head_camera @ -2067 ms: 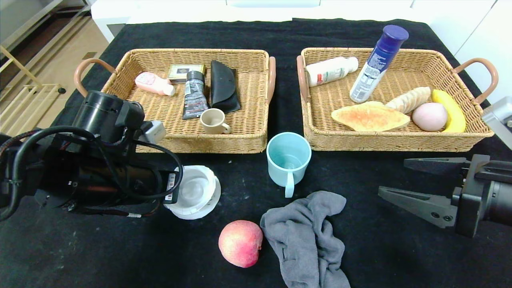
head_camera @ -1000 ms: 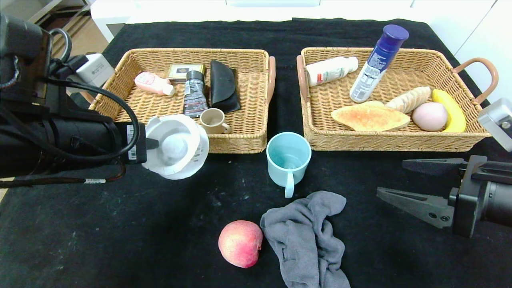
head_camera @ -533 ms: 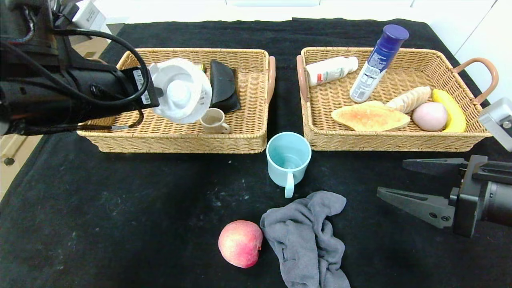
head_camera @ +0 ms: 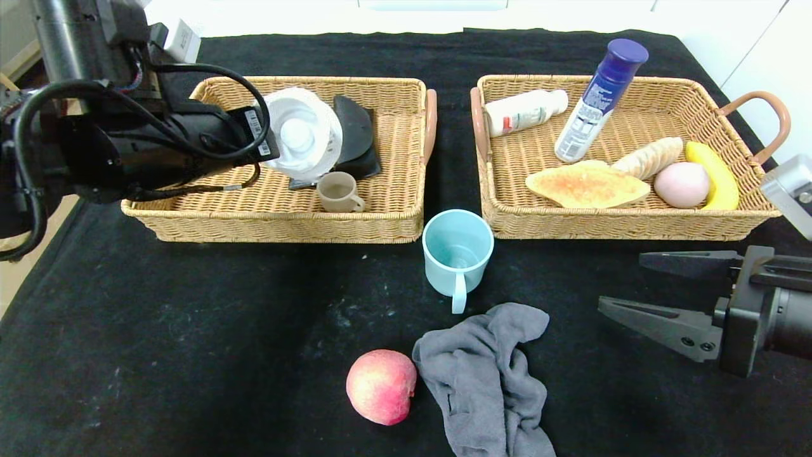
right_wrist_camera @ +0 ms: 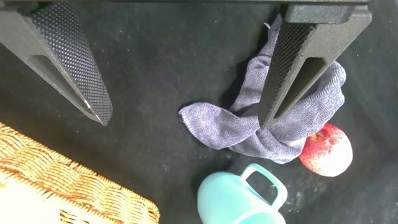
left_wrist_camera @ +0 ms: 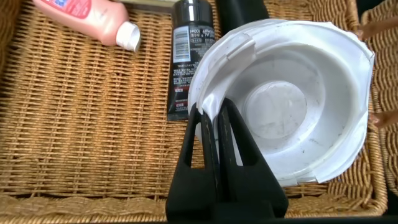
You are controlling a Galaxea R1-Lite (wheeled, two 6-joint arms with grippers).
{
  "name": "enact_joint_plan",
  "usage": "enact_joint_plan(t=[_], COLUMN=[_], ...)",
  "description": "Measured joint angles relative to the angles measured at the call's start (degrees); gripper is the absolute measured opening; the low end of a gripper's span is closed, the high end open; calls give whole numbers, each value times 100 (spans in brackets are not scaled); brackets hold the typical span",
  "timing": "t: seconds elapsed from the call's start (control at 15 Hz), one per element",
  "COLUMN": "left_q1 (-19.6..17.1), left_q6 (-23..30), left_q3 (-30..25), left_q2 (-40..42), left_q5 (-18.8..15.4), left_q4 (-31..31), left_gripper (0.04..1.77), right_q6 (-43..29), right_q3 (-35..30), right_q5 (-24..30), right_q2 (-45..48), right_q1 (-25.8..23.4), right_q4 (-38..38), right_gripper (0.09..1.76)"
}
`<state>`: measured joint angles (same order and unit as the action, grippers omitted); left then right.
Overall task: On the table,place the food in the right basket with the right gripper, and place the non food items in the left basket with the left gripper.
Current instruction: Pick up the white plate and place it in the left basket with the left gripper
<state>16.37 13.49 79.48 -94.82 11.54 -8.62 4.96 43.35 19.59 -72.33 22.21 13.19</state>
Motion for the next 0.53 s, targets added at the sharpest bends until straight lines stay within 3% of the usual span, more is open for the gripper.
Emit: enact_joint_plan(t=[0.27, 0.53], left_q1=[-12, 11], left_q6=[-2, -11], left_q3=[10, -21], left_q2=[-123, -143], left_q5=[-11, 13], left_q4=[-15, -20], left_gripper=[14, 72], right_q6=[0, 0], right_q3=[0, -2], right_q5=[-5, -2], right_q2=[0, 0], right_q1=[0, 0], right_q4=[0, 0], right_gripper=[171, 171])
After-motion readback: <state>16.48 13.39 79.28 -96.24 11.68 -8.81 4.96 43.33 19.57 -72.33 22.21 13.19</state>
